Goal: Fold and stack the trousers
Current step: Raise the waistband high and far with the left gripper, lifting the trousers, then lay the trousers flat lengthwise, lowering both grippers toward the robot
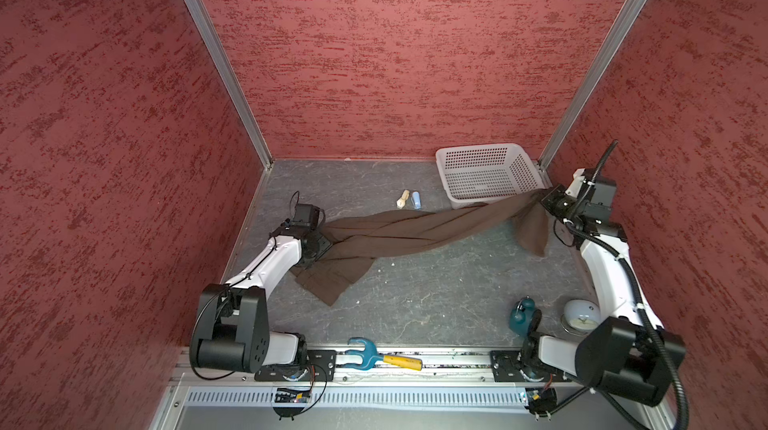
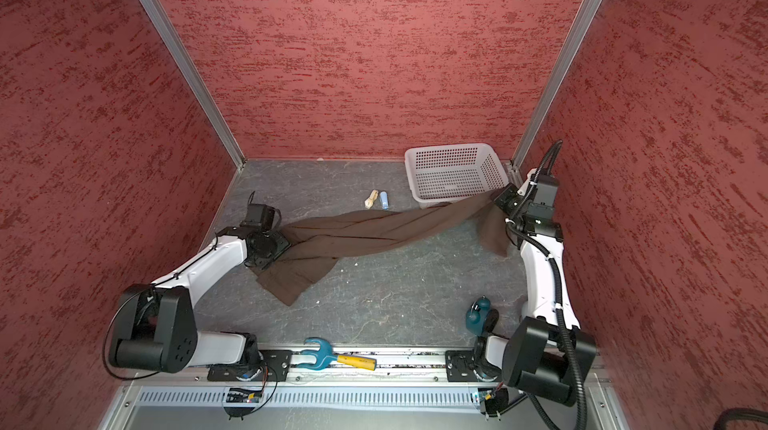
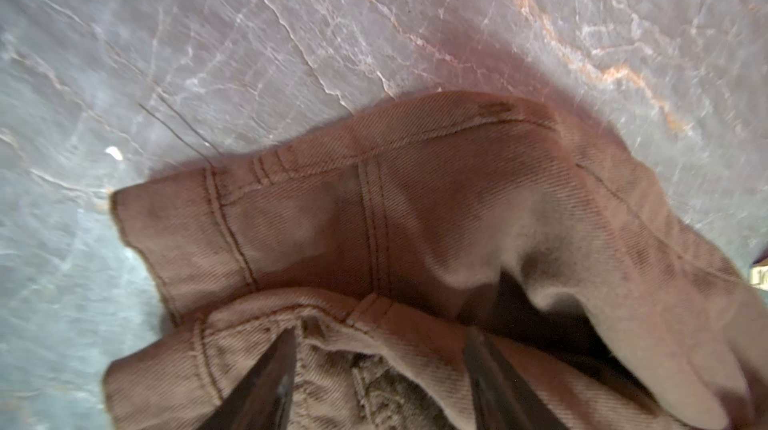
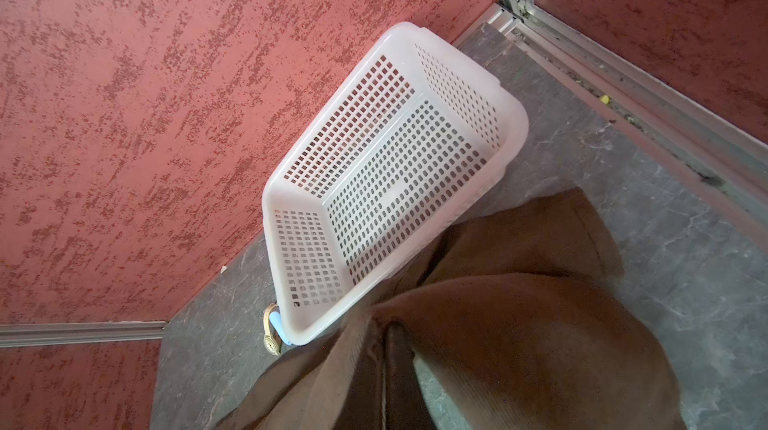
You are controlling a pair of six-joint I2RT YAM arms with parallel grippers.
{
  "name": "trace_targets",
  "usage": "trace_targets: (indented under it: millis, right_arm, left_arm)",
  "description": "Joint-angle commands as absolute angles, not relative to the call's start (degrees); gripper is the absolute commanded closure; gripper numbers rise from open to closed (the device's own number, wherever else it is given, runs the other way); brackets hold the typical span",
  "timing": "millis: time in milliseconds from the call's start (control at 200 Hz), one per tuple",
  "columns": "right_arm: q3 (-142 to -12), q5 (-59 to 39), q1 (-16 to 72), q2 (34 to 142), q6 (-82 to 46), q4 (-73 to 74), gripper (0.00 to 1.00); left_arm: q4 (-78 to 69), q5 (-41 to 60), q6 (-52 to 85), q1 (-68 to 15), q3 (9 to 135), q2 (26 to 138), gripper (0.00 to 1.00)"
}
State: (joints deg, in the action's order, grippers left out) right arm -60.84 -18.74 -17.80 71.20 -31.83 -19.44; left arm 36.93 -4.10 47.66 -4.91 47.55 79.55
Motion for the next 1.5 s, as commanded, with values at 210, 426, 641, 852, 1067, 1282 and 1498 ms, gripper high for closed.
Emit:
trace_targets:
  millis: [210,426,641,852,1067,1282,1498]
  right_arm:
    - [-57.85,-19.3,-18.28,67.13,-33.36,-14.85,1.0]
    - [-58.62,-16.35,-18.3,64.86,-33.29,-15.43,1.0]
    - [-66.22,-16.9,-18.73,68.09,-35.3,-15.72,1.0]
    - [-67.55,-12.06,-19.04,62.84,-37.12,-12.62,1.0]
    - [-54.18,-10.79,-19.04,52.09,-42.92,-12.0,1.0]
    - [-36.16,-12.47,-19.07,48.02,-44.99,-16.37,1.0]
    - [-31.01,-12.57,-19.06,48.49,-43.44,-15.85,1.0]
  left_arm:
    - [42.17,-4.2,48.89,-7.12,54.69,94.81,0.85]
    - [52.86,-10.41,43.85,-5.76,70.72,95.57,1.0]
    - [62.55,-15.34,35.7,-2.6,106.8,97.21,1.0]
    - [68.06,-25.71,30.06,-5.01,125.67,96.06,1.0]
    - [53.68,-22.46,37.94,-2.88,78.97,72.59,1.0]
    - [49.13,-10.73,47.09,4.31,46.39,61.72,1.0]
    - [50.01,-6.67,47.8,6.39,42.57,62.49,1.0]
